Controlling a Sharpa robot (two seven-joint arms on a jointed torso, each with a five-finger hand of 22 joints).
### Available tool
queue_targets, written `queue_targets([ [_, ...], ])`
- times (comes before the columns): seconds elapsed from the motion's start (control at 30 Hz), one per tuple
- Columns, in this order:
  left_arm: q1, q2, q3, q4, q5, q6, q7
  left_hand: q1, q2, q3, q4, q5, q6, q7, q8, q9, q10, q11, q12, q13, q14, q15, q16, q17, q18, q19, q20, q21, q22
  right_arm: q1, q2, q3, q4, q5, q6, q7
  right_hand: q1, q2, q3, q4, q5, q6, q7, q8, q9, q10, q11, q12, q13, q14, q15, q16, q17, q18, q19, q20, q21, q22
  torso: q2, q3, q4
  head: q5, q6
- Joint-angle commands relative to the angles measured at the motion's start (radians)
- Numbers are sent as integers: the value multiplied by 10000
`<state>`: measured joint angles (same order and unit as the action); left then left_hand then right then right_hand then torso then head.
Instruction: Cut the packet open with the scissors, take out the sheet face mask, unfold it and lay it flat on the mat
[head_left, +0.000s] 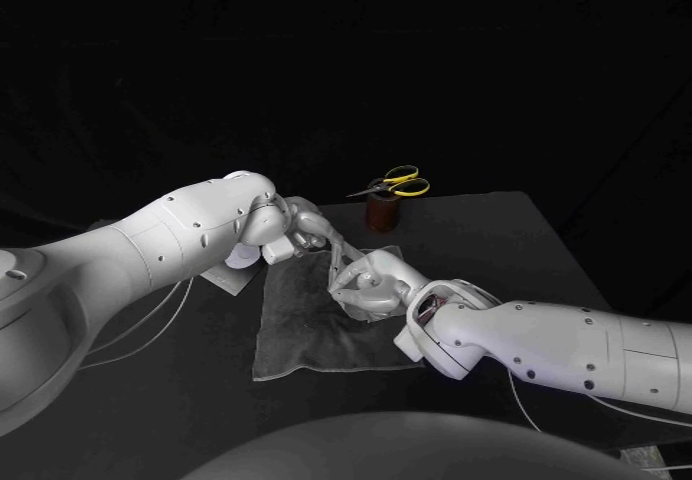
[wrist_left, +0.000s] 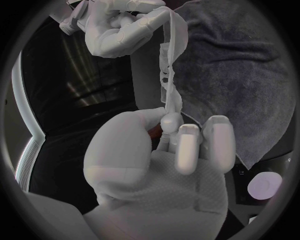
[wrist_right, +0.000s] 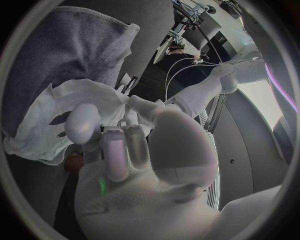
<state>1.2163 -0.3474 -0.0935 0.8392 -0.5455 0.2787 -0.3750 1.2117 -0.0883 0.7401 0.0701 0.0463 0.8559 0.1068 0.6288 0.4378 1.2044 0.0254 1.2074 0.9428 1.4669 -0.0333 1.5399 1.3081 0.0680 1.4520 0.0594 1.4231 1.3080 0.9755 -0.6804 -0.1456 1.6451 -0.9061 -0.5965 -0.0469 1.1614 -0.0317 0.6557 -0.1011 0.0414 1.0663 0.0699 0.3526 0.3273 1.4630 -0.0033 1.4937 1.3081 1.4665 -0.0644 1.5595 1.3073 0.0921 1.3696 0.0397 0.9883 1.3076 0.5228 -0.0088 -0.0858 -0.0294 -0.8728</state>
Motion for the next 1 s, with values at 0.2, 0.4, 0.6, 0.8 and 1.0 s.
queue_targets([
  [0.2,-91,31,-39,-232,-813,45,470,70,65,651,-674,33,-100,8,47,8,-89,20,-57,-26,859,-42,69,2023,-127,-68,-26,-44,611,-93,711,3,-495,86,-77,-201,-26,136,27,73,69,35,-6,209,315,884,-64,-38,2047,996,-48,4,2438,179,-77,3,-89,1152,9,29,-6,-23,2],
  [0.4,-147,14,-62,-412,-1002,126,503,79,64,644,-684,32,-111,12,49,8,-95,24,-60,-31,864,-38,77,2041,-131,-61,-23,-33,626,-217,1136,0,-664,169,0,-286,-31,147,30,81,70,31,-6,210,316,880,-64,-55,2036,993,-49,-5,2424,181,-82,3,-103,1148,9,22,-3,-77,2],
  [0.6,-172,-75,-78,-480,-1080,121,552,82,63,640,-688,32,-115,14,50,8,-102,26,-65,-39,866,-37,79,2048,-130,-64,-22,-37,621,-327,1528,-7,-901,231,34,-379,-37,160,34,90,69,27,-5,212,317,875,-63,-75,2021,989,-50,-12,2411,190,-98,3,-149,1136,1,10,10,-105,2],
  [0.8,-179,-308,-85,-411,-1402,92,559,82,63,640,-688,32,-115,14,50,8,-102,26,-65,-39,866,-37,79,2048,-130,-64,-22,-37,621,-413,1896,-18,-1266,243,130,-483,-44,172,36,100,70,24,-4,213,318,865,-63,-114,1994,986,-51,-20,2396,198,-112,3,-190,1125,6,1,21,-90,2],
  [1.0,-180,-534,-89,-307,-1734,1,545,100,65,632,-705,32,-128,18,54,7,-121,30,-79,-63,873,-31,89,2072,-136,-52,-18,-19,645,-478,2042,-26,-1359,245,385,-536,-51,183,39,109,69,17,-2,214,319,857,-62,-147,1971,983,-51,-26,2385,207,-130,3,-239,1112,10,9,35,-30,2],
])
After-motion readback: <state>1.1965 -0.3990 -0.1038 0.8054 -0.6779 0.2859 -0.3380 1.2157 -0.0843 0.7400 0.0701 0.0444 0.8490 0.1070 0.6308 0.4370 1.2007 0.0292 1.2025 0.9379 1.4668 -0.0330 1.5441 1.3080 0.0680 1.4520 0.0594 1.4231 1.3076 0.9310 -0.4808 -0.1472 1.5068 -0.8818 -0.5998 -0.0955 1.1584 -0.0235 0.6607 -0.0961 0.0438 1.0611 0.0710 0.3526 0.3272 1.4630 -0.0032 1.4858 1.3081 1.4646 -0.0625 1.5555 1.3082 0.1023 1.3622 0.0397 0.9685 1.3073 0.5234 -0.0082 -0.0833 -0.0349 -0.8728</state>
